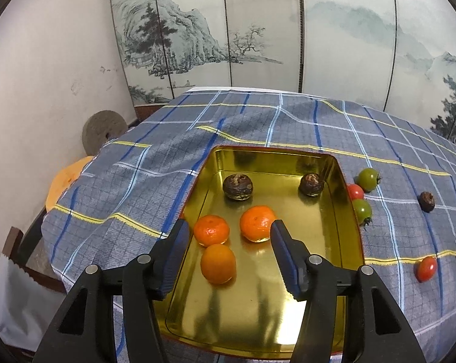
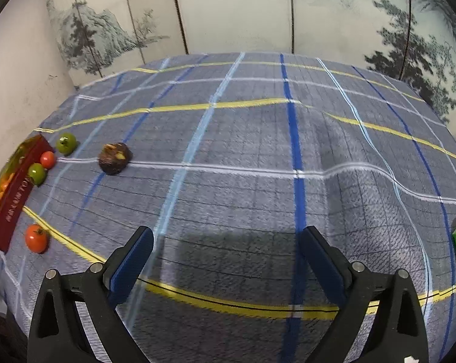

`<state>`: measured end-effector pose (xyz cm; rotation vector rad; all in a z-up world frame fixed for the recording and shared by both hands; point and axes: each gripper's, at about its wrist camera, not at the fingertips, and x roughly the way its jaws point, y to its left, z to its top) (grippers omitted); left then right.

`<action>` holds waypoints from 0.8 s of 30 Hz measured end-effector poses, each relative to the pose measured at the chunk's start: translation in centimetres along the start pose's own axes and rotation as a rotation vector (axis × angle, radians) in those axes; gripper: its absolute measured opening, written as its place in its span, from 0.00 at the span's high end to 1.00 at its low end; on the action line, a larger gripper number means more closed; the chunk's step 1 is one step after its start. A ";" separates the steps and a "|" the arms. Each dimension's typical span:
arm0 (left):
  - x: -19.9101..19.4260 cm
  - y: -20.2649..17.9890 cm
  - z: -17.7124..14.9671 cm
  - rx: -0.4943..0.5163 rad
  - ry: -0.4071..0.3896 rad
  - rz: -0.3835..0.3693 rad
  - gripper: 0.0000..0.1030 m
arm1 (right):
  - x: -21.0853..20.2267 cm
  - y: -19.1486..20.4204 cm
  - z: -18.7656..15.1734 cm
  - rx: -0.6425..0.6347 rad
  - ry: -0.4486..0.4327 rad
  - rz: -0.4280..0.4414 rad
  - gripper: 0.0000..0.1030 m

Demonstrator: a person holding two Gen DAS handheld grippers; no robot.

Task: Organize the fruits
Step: 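Reach the right gripper to the dark brown fruit on the cloth and grasp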

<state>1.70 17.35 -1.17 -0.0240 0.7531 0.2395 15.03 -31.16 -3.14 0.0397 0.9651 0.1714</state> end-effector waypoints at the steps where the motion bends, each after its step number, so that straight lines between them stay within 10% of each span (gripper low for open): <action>1: -0.1 -0.1 0.0 0.001 -0.001 -0.007 0.45 | -0.2 0.4 0.2 -0.002 -0.004 0.013 0.06; 12: -1.7 -1.1 0.1 -0.062 -0.015 -0.094 0.37 | -1.1 7.4 3.7 -0.191 -0.065 0.205 0.23; 24: -2.2 -3.4 0.4 0.014 0.004 -0.082 0.37 | 5.6 11.2 7.0 -0.295 0.026 0.181 0.46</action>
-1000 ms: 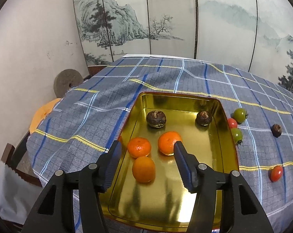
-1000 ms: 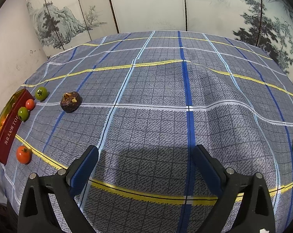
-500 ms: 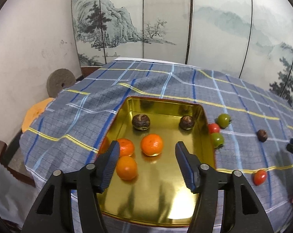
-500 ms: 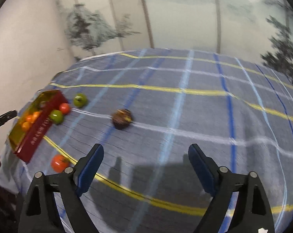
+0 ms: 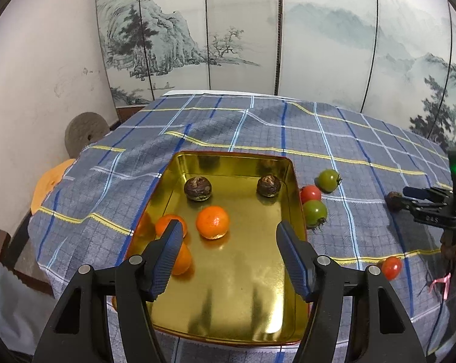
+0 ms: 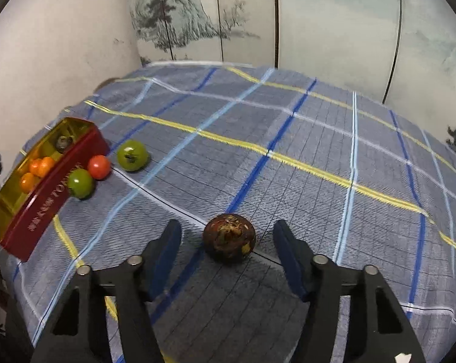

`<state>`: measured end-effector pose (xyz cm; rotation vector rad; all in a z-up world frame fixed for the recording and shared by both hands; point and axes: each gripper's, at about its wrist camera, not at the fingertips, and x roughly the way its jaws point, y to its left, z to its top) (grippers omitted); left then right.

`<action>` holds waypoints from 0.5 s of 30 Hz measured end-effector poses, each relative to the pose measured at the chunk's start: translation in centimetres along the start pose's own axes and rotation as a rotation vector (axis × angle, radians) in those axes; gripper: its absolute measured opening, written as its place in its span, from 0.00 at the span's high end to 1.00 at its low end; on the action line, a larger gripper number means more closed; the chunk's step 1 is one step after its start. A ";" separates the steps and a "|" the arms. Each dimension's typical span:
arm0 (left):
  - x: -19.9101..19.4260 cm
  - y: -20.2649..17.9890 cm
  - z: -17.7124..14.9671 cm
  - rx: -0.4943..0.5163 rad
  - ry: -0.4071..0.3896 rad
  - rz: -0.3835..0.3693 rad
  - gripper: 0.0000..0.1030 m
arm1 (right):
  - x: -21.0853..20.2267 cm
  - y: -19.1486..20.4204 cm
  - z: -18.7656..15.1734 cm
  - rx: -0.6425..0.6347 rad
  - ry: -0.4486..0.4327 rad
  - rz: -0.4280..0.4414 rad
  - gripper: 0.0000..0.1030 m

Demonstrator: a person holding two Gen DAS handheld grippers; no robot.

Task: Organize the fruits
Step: 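Reach the right gripper to the dark brown fruit on the cloth and grasp, then carry the dark brown fruit with the right gripper into the tin and release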

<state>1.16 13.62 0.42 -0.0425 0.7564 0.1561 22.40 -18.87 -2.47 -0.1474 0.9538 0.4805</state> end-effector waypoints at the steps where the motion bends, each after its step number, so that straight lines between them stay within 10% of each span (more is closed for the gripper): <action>1: 0.1 -0.1 0.0 0.004 0.002 0.002 0.37 | 0.4 -0.1 0.0 0.002 0.012 -0.001 0.49; 3: 0.2 -0.1 -0.1 0.004 0.008 0.000 0.37 | 1.1 -0.1 -0.2 0.001 0.037 -0.003 0.65; 15: 0.0 0.8 -0.9 -0.010 0.027 0.019 0.37 | -0.1 0.3 -0.5 0.031 0.020 -0.017 0.65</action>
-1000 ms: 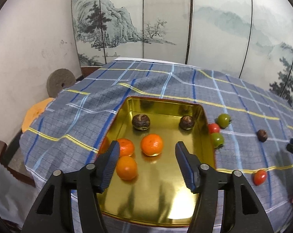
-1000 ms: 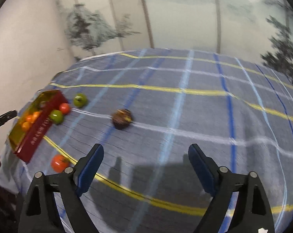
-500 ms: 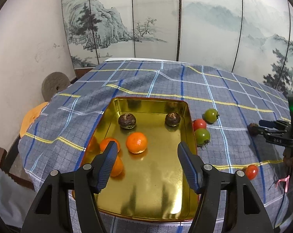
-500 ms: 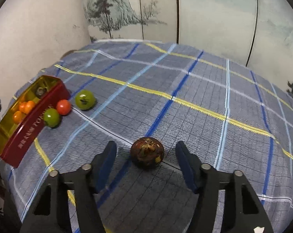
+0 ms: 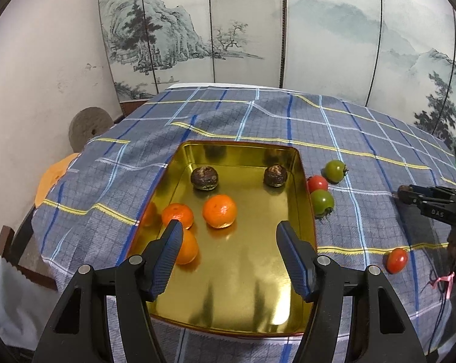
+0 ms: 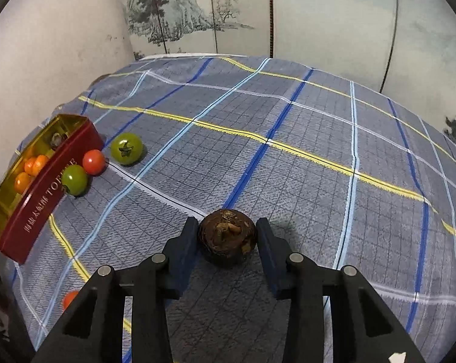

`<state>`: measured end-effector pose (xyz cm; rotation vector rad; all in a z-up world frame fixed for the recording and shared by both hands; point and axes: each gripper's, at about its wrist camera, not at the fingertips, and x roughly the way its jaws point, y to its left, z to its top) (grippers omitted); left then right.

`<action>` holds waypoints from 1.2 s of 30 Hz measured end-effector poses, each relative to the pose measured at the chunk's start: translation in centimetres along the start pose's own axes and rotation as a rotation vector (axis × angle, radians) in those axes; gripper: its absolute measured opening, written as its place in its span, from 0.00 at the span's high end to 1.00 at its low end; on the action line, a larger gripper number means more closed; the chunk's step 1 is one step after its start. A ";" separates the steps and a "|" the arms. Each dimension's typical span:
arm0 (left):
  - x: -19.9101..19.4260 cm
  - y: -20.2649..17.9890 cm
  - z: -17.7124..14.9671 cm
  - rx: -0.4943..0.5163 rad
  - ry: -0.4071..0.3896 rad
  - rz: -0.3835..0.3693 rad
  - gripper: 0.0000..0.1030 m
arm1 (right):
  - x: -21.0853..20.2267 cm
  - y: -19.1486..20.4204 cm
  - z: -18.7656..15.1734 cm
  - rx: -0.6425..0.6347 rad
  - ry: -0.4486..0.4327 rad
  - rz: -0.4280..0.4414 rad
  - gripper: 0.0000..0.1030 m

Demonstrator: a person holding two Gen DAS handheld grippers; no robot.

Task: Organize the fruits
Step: 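Carry the dark brown fruit with the right gripper into the tin and release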

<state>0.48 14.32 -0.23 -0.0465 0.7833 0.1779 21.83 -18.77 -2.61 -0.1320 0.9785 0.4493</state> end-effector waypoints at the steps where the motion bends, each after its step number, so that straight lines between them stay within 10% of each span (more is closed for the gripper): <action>1: 0.0 0.1 -0.1 -0.001 0.001 0.004 0.36 | -0.3 0.0 -0.2 0.009 -0.004 0.002 0.65; 20: -1.2 3.3 -1.7 -0.035 -0.013 0.066 0.27 | -5.6 12.7 2.4 -0.129 -0.101 0.210 0.65; 36: -0.7 7.6 -3.2 -0.105 0.012 0.101 0.27 | -1.8 24.7 3.8 -0.295 -0.045 0.354 0.64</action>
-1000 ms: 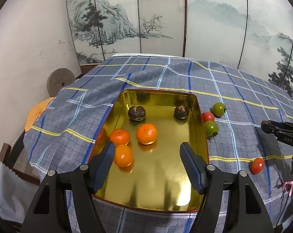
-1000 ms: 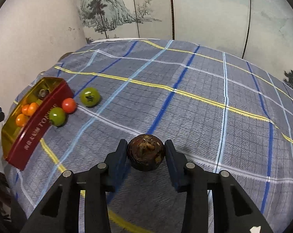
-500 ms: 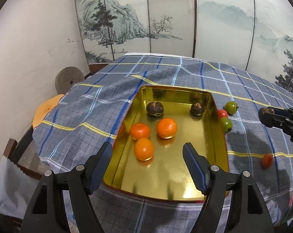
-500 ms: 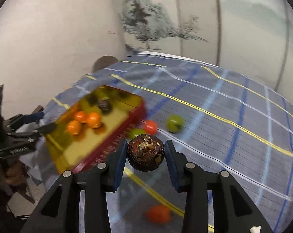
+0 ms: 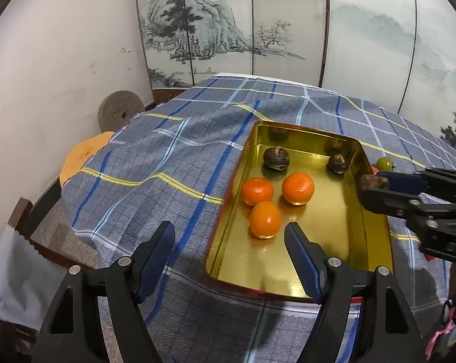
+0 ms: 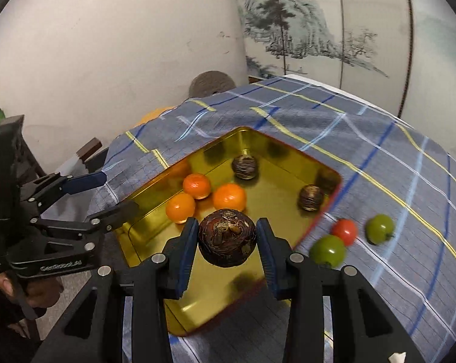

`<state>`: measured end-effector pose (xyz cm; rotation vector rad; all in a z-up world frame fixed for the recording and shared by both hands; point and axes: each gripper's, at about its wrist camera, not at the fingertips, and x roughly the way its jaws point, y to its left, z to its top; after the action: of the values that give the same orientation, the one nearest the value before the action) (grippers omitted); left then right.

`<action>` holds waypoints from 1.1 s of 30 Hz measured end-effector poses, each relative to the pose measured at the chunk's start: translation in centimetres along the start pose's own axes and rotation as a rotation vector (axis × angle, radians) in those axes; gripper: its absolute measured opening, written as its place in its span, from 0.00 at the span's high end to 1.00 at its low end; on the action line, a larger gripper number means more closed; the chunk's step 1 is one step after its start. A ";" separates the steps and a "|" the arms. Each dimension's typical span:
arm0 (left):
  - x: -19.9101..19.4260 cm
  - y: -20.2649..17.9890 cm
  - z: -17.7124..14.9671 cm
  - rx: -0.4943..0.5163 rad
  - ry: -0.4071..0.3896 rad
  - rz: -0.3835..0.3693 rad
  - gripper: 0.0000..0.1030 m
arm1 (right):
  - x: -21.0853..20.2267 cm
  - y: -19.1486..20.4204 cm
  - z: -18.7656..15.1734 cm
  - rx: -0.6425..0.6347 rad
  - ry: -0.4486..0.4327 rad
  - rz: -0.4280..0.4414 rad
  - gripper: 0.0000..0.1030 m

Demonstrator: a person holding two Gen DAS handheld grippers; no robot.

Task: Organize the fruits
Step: 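Carry the dark brown fruit with the right gripper into the tin and release, then reach the right gripper to the green tomato and grasp it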

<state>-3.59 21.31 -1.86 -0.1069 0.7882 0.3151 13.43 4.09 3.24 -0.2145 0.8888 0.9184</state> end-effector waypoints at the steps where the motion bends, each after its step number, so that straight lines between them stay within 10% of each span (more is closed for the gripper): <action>1: 0.0 0.2 0.0 -0.002 0.000 0.000 0.27 | 0.7 0.0 0.1 0.004 0.011 0.002 0.64; 13: 0.4 0.3 -0.5 0.018 0.010 0.005 0.27 | 5.6 -1.0 0.0 0.046 0.077 0.002 0.59; 20: -0.1 0.5 -0.3 0.020 -0.016 0.004 0.27 | -1.2 -4.8 -1.4 0.138 -0.052 -0.057 0.43; 33: -0.3 -2.8 -0.5 0.096 -0.006 -0.037 0.27 | 0.0 -8.8 -3.8 0.154 0.102 -0.172 0.43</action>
<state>-3.29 18.49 -2.07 -0.0309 0.7934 0.2419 17.98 -3.30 -0.95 -0.2030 1.0148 0.6804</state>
